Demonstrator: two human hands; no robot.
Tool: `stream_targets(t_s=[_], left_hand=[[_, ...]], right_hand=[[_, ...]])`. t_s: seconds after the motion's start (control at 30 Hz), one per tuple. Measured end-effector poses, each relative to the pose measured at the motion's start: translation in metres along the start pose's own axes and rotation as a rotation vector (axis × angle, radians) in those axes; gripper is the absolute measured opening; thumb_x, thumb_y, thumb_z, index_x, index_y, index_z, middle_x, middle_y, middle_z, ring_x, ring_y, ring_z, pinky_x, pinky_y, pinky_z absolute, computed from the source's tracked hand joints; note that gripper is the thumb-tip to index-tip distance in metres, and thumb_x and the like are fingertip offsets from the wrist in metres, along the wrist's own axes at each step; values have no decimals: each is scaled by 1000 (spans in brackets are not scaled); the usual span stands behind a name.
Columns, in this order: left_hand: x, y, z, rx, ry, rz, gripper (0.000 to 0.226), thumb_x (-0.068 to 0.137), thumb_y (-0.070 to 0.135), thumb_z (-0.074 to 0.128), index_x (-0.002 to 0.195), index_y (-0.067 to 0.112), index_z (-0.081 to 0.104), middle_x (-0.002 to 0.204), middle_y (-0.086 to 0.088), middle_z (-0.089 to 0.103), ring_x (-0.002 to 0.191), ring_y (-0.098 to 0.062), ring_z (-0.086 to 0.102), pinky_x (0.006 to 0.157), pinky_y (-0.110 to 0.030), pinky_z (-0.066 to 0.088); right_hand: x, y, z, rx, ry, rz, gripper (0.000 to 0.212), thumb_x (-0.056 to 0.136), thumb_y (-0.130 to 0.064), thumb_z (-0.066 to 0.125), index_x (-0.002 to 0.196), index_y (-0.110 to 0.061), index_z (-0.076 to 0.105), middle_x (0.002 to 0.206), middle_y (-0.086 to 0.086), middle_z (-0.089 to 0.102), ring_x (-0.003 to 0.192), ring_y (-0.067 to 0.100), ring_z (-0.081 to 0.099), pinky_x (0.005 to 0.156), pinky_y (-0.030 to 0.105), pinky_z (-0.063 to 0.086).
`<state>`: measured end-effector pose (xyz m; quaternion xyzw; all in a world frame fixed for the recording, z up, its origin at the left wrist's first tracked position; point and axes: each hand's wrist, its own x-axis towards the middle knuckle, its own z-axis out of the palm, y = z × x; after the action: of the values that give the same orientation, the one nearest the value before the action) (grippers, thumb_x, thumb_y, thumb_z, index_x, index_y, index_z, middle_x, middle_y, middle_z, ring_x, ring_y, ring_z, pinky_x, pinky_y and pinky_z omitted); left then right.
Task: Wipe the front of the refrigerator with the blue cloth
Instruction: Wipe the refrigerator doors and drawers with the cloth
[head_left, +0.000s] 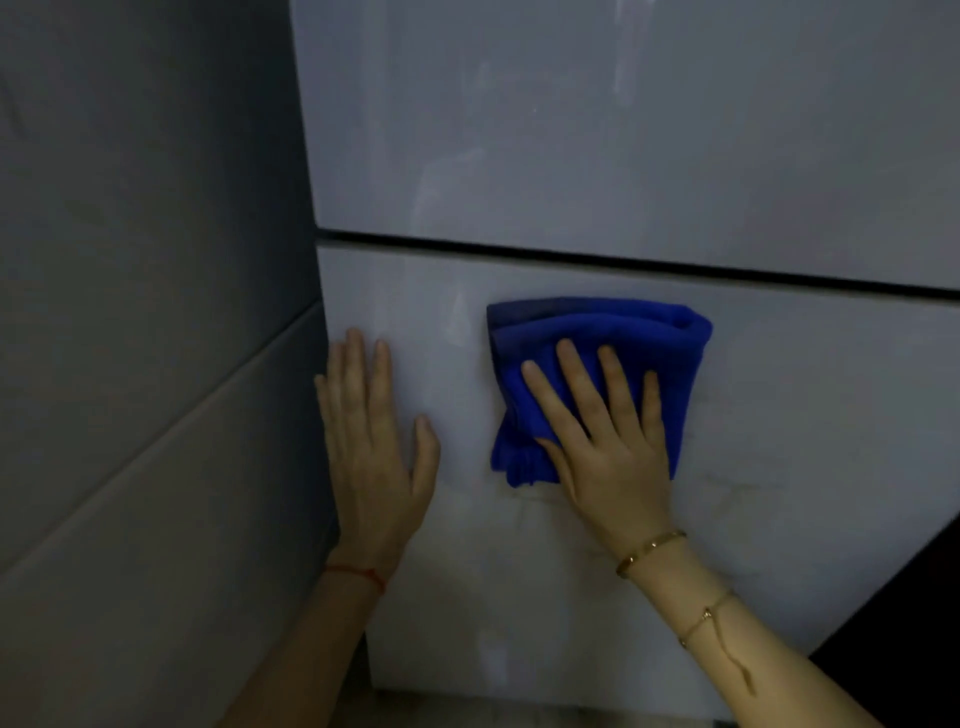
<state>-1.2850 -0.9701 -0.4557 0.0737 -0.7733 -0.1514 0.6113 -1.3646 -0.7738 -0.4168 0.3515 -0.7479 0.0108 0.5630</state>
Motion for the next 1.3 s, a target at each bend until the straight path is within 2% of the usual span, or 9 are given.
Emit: stream_targets(t_s=[0.1,0.23,0.37,0.5,0.73,0.83,1.03,1.13,1.3], left_hand=[[0,-9,10,13,39,37,73,97,24,47,161,13,13,167,-12,12,160,-15,-1,131,-41,-2],[-1,-15,18,37,89,53,66,99,26,42,158,7,18,166,-13,16,159,-15,-1,130,-42,-2],[0,-16,19,42,109,63,64,98,26,43,153,3,23,162,-20,19,159,-13,-1,130,-43,-2],[0,-16,15,-15,110,70,65,96,21,50,153,1,23,161,-20,18,158,-16,5,130,-48,3],[-10,-17,8,-75,109,-35,72,97,23,52,155,-5,19,164,-20,16,158,-18,6,131,-41,8],[-12,-13,10,-98,106,-58,72,97,22,49,157,-2,16,168,-4,11,159,-14,6,131,-41,11],[-14,-15,13,-101,103,-59,71,99,24,46,159,3,14,169,-7,11,159,-15,9,129,-53,18],[-15,-16,13,-122,74,-87,75,97,21,50,159,5,11,168,-12,7,159,-19,10,127,-55,20],[-16,-15,9,-119,38,-75,76,99,24,48,161,4,7,168,6,0,159,-16,5,132,-41,10]], right_hand=[[-35,-10,16,2,-3,-100,66,99,-37,50,156,-29,17,165,0,6,154,23,2,124,46,-1],[-91,-13,20,-18,-122,-300,88,80,-23,72,153,-30,22,160,-4,22,150,20,11,125,37,4],[-49,3,12,7,29,-105,60,102,-34,45,155,-31,18,165,-3,8,151,22,9,125,41,0],[-4,-6,11,125,116,159,68,99,-54,43,156,-29,14,164,2,10,153,24,-4,124,47,-4],[-71,-14,20,38,-53,-65,74,95,-58,46,156,-27,16,165,0,2,153,24,2,125,42,4],[-80,12,12,-1,-30,-182,79,90,-59,53,154,-26,22,164,0,14,150,21,13,123,38,11],[-3,21,5,86,125,152,79,93,-62,49,156,-27,16,160,6,16,153,23,5,124,44,-1],[-22,-5,11,100,66,93,69,97,-56,45,154,-24,22,159,7,21,153,23,4,124,44,0],[-78,-8,13,58,-101,-114,68,98,-41,45,156,-24,13,159,3,21,152,23,7,125,40,2]])
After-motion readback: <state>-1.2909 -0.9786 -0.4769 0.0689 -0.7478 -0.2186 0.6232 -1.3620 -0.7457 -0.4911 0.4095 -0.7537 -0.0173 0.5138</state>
